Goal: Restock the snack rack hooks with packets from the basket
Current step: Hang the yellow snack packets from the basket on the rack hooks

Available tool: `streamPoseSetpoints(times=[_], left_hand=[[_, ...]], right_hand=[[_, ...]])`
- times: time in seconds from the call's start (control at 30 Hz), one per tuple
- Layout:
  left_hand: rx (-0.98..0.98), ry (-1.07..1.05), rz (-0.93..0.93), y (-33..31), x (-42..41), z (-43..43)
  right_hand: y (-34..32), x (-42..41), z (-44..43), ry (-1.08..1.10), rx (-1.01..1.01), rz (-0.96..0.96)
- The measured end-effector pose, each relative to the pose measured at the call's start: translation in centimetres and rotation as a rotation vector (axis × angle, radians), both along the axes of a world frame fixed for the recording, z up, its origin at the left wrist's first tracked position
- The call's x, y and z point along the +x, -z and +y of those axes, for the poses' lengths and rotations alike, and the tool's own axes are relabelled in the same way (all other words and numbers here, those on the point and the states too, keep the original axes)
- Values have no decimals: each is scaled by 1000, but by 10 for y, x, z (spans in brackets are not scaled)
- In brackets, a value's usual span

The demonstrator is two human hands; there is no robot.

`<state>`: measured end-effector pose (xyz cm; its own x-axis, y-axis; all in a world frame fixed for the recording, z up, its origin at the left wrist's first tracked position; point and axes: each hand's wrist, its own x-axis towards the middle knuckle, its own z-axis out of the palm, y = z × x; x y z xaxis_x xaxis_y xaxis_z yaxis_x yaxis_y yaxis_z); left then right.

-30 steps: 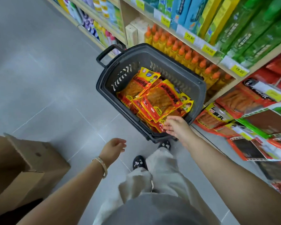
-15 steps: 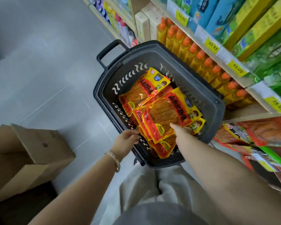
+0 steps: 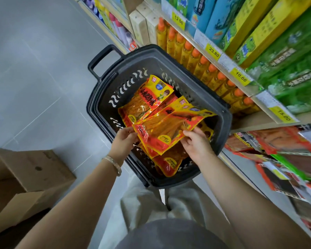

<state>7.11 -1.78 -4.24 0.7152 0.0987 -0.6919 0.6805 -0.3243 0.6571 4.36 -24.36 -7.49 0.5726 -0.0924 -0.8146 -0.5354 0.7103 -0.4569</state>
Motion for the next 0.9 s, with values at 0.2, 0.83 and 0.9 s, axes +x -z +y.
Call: streamPoseSetpoints(times=[0.2,0.83,0.9], left_hand=[[-85,118,229,1,34,1],[-149,58,280,9,25,73],[-154,87,308,6,28,77]], right_hand=[[-23,2,14,-332,131,-258],[48,38,37,69,-283,521],[44,39,47,160,-295,467]])
